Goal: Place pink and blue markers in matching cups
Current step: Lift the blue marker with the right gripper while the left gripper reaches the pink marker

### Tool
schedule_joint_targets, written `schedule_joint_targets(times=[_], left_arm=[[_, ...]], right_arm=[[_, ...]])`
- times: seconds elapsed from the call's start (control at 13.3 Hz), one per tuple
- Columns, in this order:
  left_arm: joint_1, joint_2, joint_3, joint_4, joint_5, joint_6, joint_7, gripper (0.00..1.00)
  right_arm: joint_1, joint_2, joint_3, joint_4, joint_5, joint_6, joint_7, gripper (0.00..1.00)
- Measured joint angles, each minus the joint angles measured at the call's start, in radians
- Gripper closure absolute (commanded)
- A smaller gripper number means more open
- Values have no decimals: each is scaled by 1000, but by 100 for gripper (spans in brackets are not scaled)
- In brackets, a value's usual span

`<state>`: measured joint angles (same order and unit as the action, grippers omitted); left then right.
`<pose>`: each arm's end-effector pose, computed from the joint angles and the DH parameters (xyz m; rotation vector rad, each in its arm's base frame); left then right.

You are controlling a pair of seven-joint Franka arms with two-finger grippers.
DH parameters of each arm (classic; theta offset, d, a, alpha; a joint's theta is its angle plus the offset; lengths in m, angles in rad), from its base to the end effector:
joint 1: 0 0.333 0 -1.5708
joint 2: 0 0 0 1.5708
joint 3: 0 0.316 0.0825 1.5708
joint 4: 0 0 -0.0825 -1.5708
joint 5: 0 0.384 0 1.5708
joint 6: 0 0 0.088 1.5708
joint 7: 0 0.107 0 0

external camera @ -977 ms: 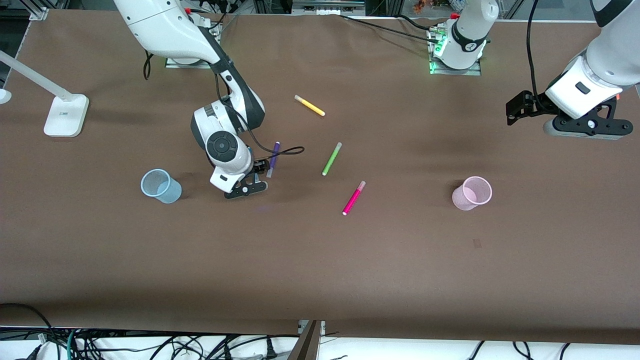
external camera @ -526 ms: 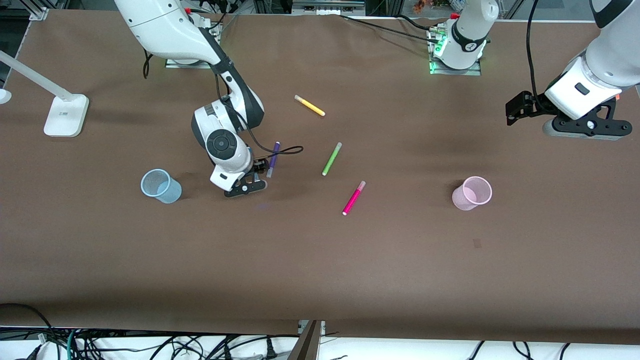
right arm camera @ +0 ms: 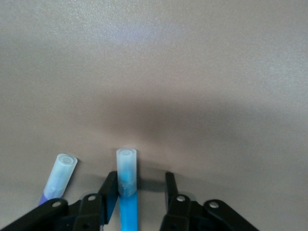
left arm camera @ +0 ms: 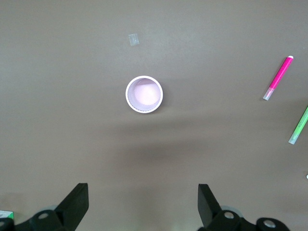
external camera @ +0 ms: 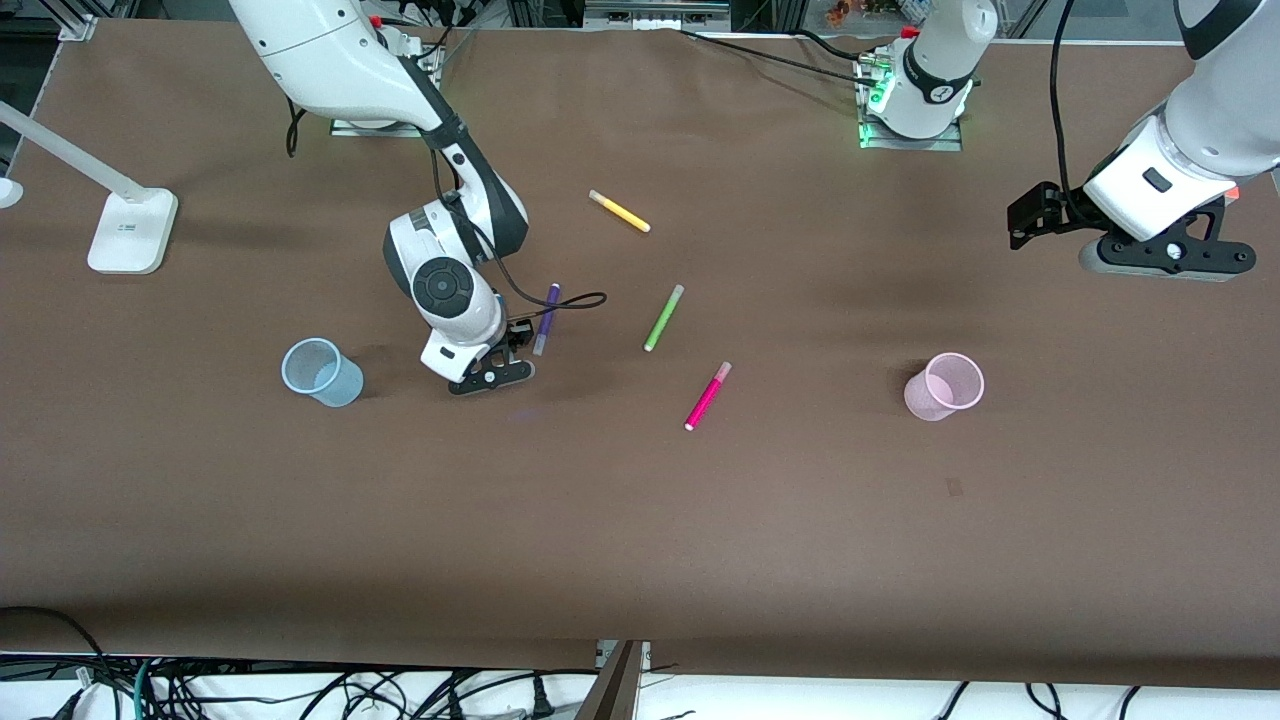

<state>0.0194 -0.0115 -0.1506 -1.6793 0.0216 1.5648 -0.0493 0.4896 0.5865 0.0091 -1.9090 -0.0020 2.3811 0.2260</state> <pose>0.5412 -0.0695 0.5793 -3.1025 0.1285 0.1563 0.5410 0.2944 0.1773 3.0713 0.4218 -0.1681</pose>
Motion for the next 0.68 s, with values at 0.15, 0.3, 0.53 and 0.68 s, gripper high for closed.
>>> schedule_joint_targets(times=[0.15,0.3,0.53,0.68], left_arm=[[-2,8,-5,-1,-11,-6,-3,0],[-7,20,-22,-2,-22,-8,-5,0],[-10,58,-104,-2,-24,13,-80,0],[-16,98,-164,-3,-24,70,-146,0]], right_arm=[[0,-1,0,3,0,8,-1,100],[0,-7,-1,31,0,13,-10,100],[-2,-45,-16,107,0,-57,-63,100],[-13,-74,-31,200,0,-197,-181,100]])
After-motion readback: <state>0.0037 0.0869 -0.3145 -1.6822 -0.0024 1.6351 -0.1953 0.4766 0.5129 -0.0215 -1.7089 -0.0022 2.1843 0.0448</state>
